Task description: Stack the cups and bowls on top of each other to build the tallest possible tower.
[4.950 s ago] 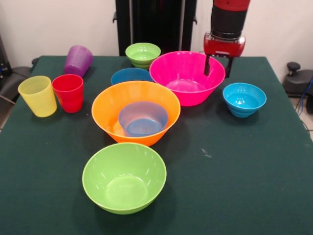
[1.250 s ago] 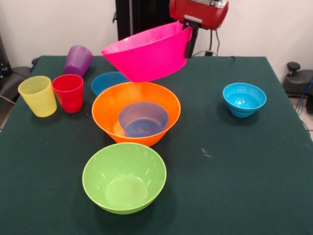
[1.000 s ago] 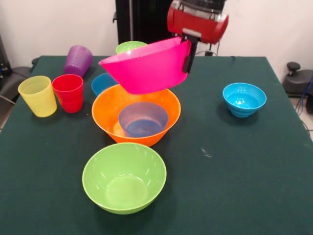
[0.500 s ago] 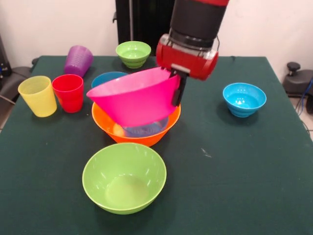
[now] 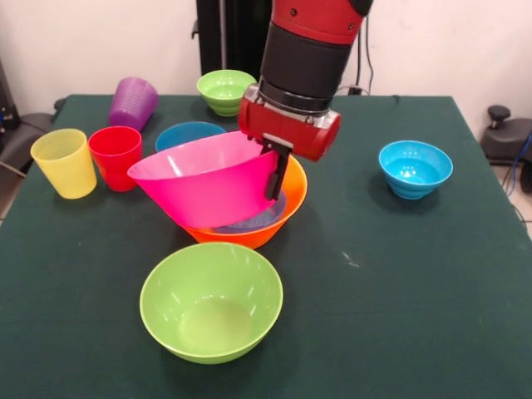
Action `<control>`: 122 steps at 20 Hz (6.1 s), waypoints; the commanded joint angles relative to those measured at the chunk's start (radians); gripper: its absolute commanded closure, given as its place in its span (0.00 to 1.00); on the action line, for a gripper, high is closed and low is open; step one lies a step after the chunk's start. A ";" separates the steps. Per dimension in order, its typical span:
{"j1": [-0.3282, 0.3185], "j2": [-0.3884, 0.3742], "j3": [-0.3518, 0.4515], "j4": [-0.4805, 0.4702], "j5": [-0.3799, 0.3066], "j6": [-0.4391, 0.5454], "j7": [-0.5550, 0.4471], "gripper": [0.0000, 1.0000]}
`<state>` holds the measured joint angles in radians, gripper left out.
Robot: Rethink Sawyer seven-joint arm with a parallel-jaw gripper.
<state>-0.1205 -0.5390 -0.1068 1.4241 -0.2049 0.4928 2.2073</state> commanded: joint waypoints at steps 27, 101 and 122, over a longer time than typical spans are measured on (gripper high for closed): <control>-0.022 0.080 0.123 0.020 -0.081 0.011 -0.096 1.00; 0.207 -0.214 0.064 0.369 0.099 -0.011 0.263 0.00; 0.332 0.069 -0.093 0.232 0.180 -0.242 0.282 0.00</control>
<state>0.2057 -0.5761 -0.1922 1.7074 -0.0608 0.2889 2.3173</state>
